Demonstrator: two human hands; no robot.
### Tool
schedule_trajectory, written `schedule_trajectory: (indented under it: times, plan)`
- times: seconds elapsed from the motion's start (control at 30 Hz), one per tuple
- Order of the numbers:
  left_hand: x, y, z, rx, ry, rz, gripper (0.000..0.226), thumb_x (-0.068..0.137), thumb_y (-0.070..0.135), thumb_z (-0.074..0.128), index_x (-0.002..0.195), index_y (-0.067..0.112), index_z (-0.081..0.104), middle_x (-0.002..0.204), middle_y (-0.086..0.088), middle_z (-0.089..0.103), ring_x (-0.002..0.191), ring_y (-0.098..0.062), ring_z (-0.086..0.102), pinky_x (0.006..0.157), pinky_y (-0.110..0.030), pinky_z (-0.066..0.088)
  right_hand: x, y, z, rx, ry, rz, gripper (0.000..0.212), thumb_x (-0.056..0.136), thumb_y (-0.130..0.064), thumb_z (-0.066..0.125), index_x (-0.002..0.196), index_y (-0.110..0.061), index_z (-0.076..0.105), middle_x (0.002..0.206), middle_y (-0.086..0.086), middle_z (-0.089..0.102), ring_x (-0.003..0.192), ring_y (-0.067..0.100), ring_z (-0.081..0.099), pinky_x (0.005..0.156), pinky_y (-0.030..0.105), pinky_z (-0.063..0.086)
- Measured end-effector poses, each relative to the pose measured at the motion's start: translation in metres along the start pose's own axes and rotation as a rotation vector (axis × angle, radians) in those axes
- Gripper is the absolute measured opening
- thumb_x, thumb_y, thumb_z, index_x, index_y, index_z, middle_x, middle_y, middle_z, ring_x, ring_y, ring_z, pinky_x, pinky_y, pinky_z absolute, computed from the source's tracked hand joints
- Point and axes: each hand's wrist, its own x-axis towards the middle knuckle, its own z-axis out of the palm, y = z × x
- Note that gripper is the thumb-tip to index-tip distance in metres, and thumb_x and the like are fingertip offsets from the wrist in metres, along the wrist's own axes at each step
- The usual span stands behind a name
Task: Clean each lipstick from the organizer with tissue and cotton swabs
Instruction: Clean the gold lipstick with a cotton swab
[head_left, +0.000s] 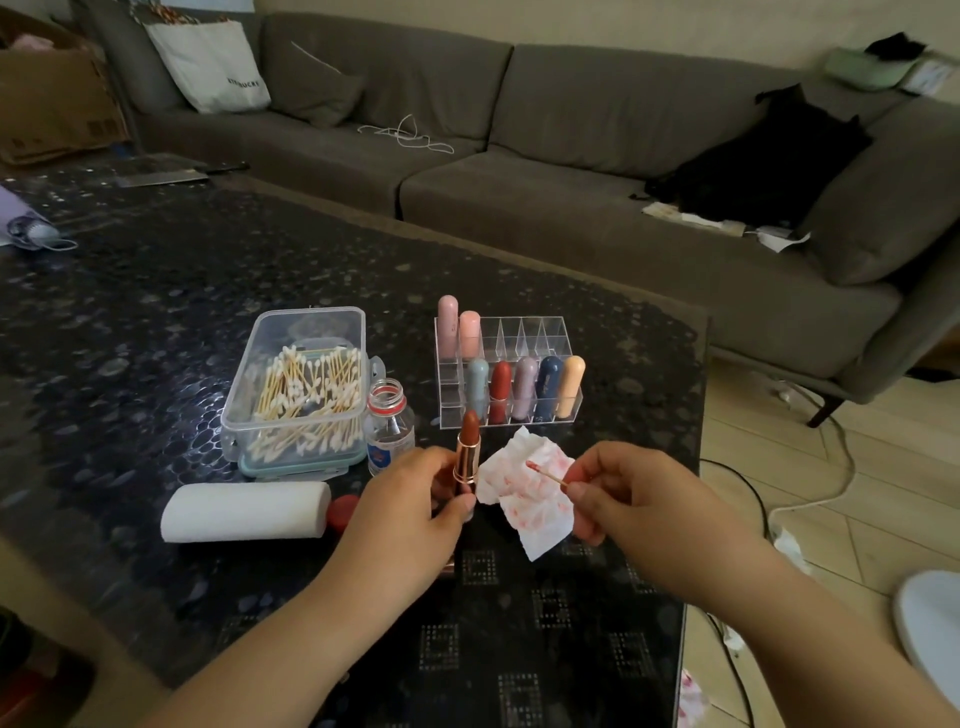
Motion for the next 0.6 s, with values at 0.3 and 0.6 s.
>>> schedule_trajectory:
  times: [0.3, 0.6]
  plan:
    - [-0.001, -0.003, 0.0, 0.046, -0.019, 0.035, 0.023, 0.089, 0.028, 0.062, 0.111, 0.029, 0.057, 0.102, 0.014, 0.059, 0.093, -0.002, 0.056, 0.067, -0.005, 0.038, -0.001, -0.001, 0.004, 0.038, 0.015, -0.05, 0.012, 0.096, -0.024, 0.053, 0.085, -0.03, 0.058, 0.066, -0.012, 0.067, 0.059, -0.008, 0.059, 0.053, 0.002, 0.04]
    - [-0.022, 0.006, -0.013, 0.081, 0.033, 0.129, 0.033, 0.088, 0.021, 0.059, 0.115, 0.034, 0.045, 0.095, 0.025, 0.047, 0.086, 0.014, 0.045, 0.076, 0.003, 0.03, -0.004, 0.001, 0.003, 0.032, 0.009, -0.106, 0.013, 0.094, -0.021, 0.057, 0.084, -0.029, 0.062, 0.069, -0.012, 0.069, 0.063, -0.006, 0.062, 0.057, 0.003, 0.042]
